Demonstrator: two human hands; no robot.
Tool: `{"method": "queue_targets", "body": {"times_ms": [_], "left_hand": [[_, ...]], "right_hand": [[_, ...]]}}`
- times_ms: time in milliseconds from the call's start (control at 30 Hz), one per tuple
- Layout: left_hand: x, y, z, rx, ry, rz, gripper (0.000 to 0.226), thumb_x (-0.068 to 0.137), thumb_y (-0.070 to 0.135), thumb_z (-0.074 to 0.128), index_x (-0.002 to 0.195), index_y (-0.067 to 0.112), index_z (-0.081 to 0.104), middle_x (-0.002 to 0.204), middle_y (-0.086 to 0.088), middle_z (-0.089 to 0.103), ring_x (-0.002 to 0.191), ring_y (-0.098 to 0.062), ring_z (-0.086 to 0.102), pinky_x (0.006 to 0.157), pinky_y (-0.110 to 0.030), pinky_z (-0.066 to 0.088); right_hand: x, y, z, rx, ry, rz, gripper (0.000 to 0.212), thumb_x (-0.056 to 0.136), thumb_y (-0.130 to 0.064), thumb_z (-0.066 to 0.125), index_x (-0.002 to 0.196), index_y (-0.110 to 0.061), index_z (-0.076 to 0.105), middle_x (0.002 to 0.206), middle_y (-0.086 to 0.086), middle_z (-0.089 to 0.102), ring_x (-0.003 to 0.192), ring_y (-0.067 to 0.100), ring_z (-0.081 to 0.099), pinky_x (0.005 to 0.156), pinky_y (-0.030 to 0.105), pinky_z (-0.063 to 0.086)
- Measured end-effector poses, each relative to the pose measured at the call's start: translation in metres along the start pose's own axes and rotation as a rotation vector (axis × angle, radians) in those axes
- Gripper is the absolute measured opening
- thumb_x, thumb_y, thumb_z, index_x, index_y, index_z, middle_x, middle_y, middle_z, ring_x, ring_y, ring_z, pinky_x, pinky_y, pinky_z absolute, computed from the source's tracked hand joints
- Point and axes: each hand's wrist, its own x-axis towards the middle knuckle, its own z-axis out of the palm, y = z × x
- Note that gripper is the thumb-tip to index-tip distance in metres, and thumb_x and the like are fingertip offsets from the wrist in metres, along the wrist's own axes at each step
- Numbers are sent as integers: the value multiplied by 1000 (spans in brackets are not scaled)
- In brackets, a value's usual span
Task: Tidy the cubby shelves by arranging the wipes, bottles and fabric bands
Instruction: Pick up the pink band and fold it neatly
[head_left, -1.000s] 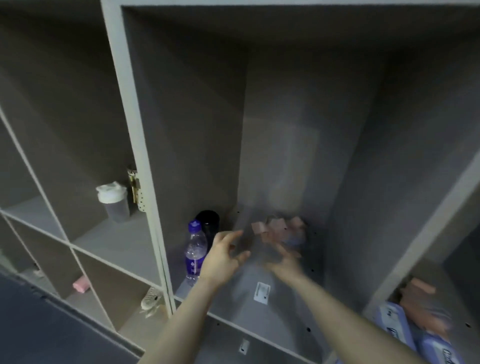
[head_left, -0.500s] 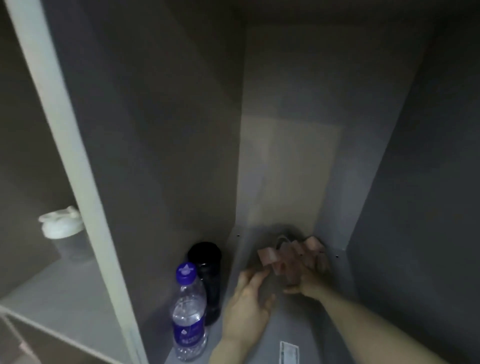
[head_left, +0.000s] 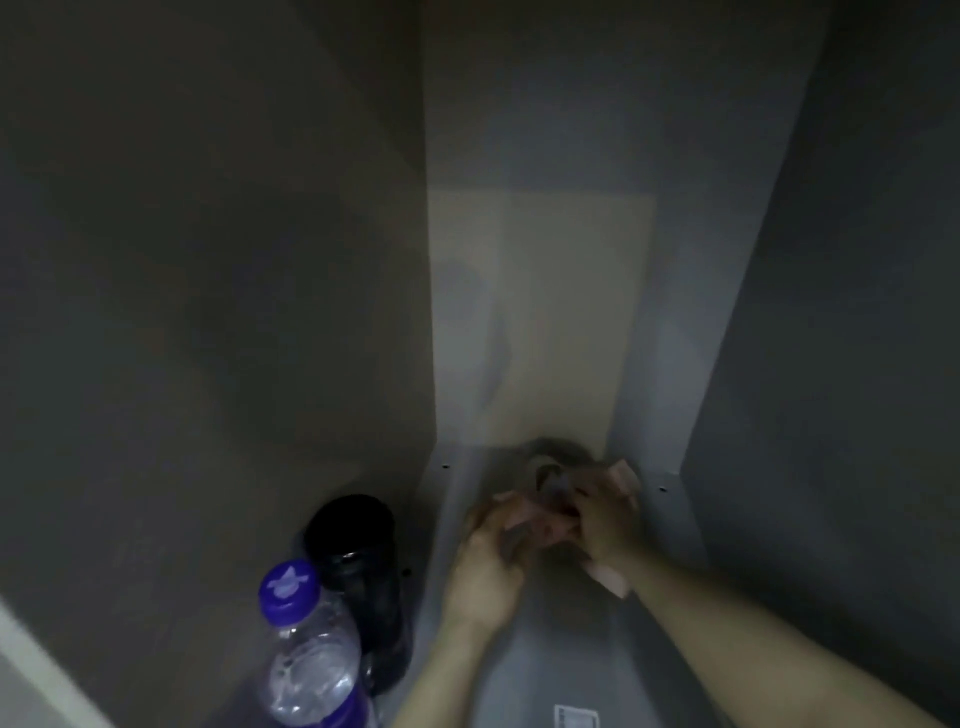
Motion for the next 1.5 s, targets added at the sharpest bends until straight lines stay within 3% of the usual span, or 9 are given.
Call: {"method": "queue_targets", "body": {"times_ms": [200,333,433,667,767,933,1100,1333,1500], "left_hand": [[-20,6,2,51,-41,-142,43,86,6,56,127,20,56,134,-7,51,121,-24,54,87,-18,38],[-49,18,-2,78,-88,-259,46,83,2,55,126,18,59,132,-6,58,120,-25,55,89,-20,40],[-66,32,-6,68,-142,-319,50,79,11,61,128,19,57,134,-8,57,121,-25,55,96,-25,41],[-61,73,-15,258,-461,-7,113,63,44,71,144,49,-7,157,15,10,141,-12,12,114,-47,11],[-45,74,-8,156,-526,-52,102,57,51,68,147,34,23,130,16,51,117,-3,42,109,-37,32],[-38,75,8,-102,-457,-69,46,60,52,62,78,10,68,74,-2,63,68,-14,54,67,-39,48],[-31,82,2,25,-252,-72,29,75,36,54,95,20,68,91,-10,74,86,-29,69,77,-39,53],[-53,37,14,326,-75,-266,31,93,27,44,119,21,60,106,-16,70,100,-35,64,79,-36,51],[-72,6,20,590,-501,-259,52,84,26,49,135,37,41,131,-3,57,117,-25,55,96,-34,46]], "right_hand": [[-59,-7,-9,252,-267,100,34,92,-12,48,123,-13,60,124,9,63,117,22,58,97,31,48],[-103,-27,-56,506,-137,353,34,88,-6,56,121,-11,60,109,4,65,88,12,58,52,6,43],[-129,-35,-80,620,-15,445,43,76,-7,68,118,-11,61,116,11,65,95,18,58,73,21,42],[-173,-50,-131,854,-144,432,13,88,-11,60,99,-18,64,89,2,68,79,15,62,73,27,48],[-173,-43,-143,1021,-142,486,12,87,-6,59,90,-15,67,82,2,71,77,17,64,74,28,51],[-179,-49,-166,1262,-39,566,11,88,-1,57,93,-4,66,85,9,71,71,18,65,61,23,53],[-167,-52,-166,890,233,701,30,92,-34,53,105,-11,67,109,14,69,100,29,65,89,34,50],[-174,-75,-192,1226,720,549,25,93,1,42,111,-4,59,99,3,57,85,16,52,58,-1,40],[-174,-86,-217,1323,598,487,34,88,10,36,98,-8,64,92,7,64,76,7,62,73,10,46]]}}
